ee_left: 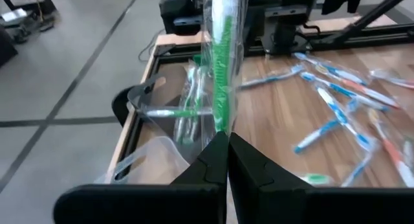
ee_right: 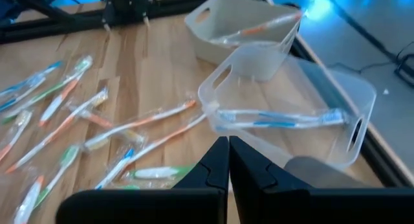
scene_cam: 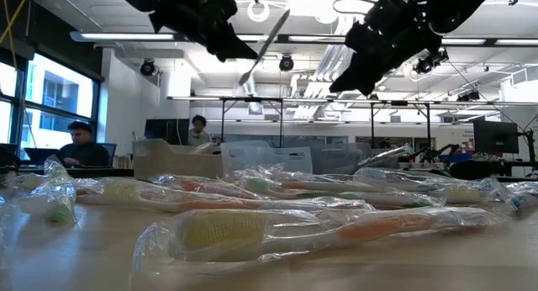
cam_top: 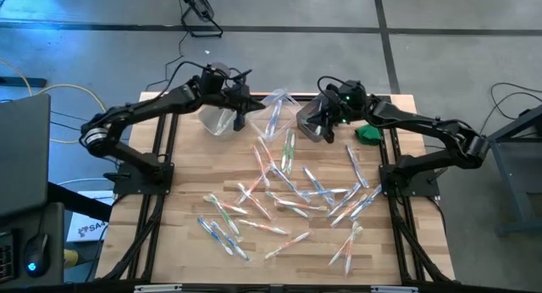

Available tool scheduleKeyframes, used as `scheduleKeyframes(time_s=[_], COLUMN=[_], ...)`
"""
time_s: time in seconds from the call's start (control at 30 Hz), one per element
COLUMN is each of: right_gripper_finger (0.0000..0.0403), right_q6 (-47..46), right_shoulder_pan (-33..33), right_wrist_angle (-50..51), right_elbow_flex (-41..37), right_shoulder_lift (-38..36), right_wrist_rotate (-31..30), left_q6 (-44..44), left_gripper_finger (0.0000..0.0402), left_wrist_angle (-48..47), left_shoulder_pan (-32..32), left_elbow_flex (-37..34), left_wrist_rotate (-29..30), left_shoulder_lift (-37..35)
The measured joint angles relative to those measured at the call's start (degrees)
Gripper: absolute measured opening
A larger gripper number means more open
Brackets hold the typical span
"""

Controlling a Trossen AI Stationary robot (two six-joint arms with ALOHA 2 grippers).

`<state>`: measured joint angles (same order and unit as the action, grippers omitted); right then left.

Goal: Pick & Place Toothbrushes
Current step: Put the green toothbrush into the black bin

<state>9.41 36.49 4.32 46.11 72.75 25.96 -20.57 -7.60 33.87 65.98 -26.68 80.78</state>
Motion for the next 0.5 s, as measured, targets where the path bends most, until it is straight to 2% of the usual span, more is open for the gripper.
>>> scheduleKeyframes(time_s=[0.2, 0.5], right_gripper_finger=[0.0004, 0.0004], right_q6=[-0.02, -0.46], right_shoulder_pan=[0.00, 0.00], right_wrist_angle=[-1.99, -8.15], right_elbow_flex=[0.00, 0.00], right_shoulder_lift=[0.00, 0.00], right_wrist_rotate=[-0.11, -0.48], left_q6=[2.02, 7.00], left_gripper_finger=[0.0000, 0.0000], left_wrist_angle=[6.14, 12.73], left_shoulder_pan=[0.02, 0.00], left_elbow_flex=[0.00, -0.02], left_wrist_rotate=[-2.33, -2.43], left_shoulder_lift=[2.32, 2.47])
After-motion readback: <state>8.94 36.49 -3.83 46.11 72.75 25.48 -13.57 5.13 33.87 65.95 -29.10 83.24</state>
